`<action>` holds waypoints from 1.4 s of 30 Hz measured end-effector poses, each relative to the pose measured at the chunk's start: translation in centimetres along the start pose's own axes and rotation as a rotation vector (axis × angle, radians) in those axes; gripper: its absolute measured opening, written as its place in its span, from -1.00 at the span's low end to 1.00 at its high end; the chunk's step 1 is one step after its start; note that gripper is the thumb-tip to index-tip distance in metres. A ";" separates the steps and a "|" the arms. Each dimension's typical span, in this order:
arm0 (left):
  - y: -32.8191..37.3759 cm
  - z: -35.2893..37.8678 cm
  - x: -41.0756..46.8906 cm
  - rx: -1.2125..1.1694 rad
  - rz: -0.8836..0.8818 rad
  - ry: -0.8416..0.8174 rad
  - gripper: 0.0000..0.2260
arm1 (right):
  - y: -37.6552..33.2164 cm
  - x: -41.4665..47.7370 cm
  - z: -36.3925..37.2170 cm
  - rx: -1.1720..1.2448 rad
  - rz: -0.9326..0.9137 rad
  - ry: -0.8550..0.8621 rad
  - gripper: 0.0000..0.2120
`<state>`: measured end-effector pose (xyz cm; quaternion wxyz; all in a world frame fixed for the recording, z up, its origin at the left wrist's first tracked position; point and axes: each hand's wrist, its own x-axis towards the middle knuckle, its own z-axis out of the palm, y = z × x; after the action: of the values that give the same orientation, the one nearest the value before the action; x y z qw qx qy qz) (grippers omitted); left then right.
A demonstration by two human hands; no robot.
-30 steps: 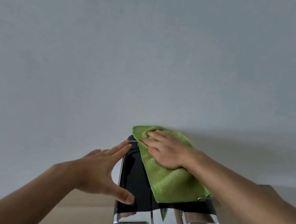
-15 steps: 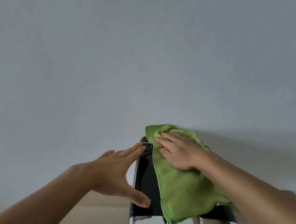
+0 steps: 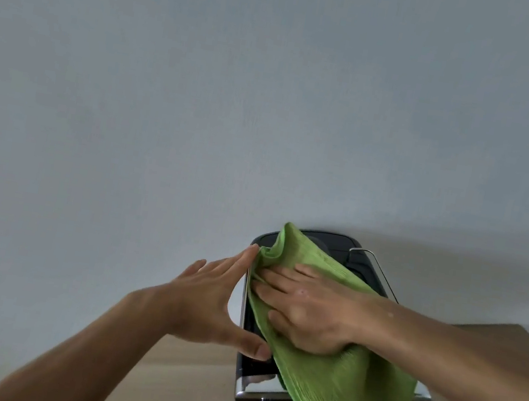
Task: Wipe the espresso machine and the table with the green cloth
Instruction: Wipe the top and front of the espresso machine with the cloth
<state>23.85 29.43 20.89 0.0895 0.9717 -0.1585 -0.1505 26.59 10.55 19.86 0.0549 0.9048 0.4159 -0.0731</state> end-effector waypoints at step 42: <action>-0.2 0.1 0.1 -0.037 -0.036 -0.011 0.21 | 4.3 0.3 0.8 0.287 0.040 0.329 -0.60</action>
<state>24.00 29.60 20.75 0.1038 0.9717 -0.1387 -0.1604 30.02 7.84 19.18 -0.1415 0.9112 0.3866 0.0180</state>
